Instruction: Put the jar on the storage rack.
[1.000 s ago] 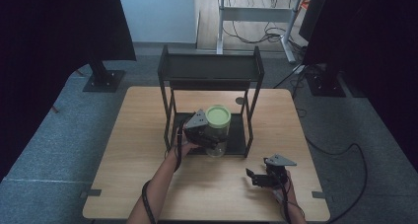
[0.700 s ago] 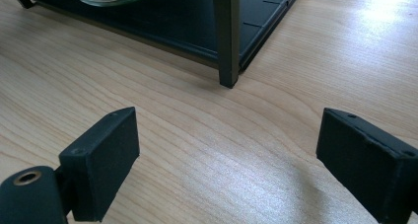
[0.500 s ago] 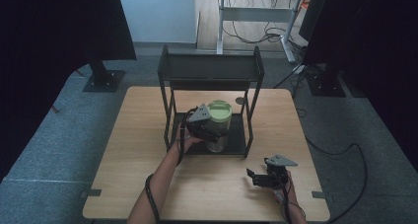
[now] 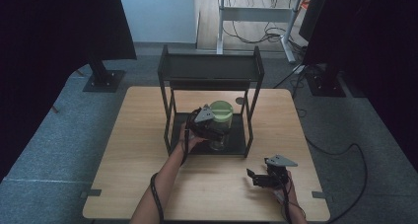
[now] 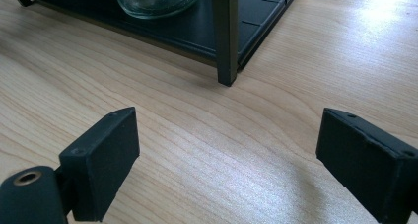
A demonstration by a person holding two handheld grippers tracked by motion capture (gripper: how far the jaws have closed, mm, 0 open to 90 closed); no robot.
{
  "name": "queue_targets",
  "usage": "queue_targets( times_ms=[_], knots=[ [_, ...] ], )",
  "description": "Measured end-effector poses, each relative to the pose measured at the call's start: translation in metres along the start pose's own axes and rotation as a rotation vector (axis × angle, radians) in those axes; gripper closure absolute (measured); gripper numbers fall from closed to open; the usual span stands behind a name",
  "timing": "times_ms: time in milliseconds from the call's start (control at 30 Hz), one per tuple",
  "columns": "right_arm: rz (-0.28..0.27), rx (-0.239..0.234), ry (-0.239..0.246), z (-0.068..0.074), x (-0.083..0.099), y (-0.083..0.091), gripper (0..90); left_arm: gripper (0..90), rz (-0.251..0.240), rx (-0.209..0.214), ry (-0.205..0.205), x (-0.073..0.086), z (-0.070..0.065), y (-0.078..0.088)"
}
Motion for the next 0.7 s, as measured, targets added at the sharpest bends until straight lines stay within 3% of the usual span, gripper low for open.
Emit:
queue_targets(
  times_ms=[400,700],
  knots=[
    [0.001,0.007,0.002,0.0001,0.0004,0.0004,9.2,10.0,0.010,0.012,-0.001,0.0044,-0.0017,0.0047],
    [0.003,0.008,0.004,0.0002,0.0005,0.0003,9.2,6.3,0.042,-0.016,-0.008,0.0060,-0.0028,0.0036]
  ],
)
Point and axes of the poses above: each handheld gripper's, and its own axes: y roughly backward along the jaws, x roughly out of its underside, z roughly to its left, the point moved 6 cm from there along -y, roughly forward along the jaws, and after that the axes turned 2 degrees about z, right-handed, at the moved point
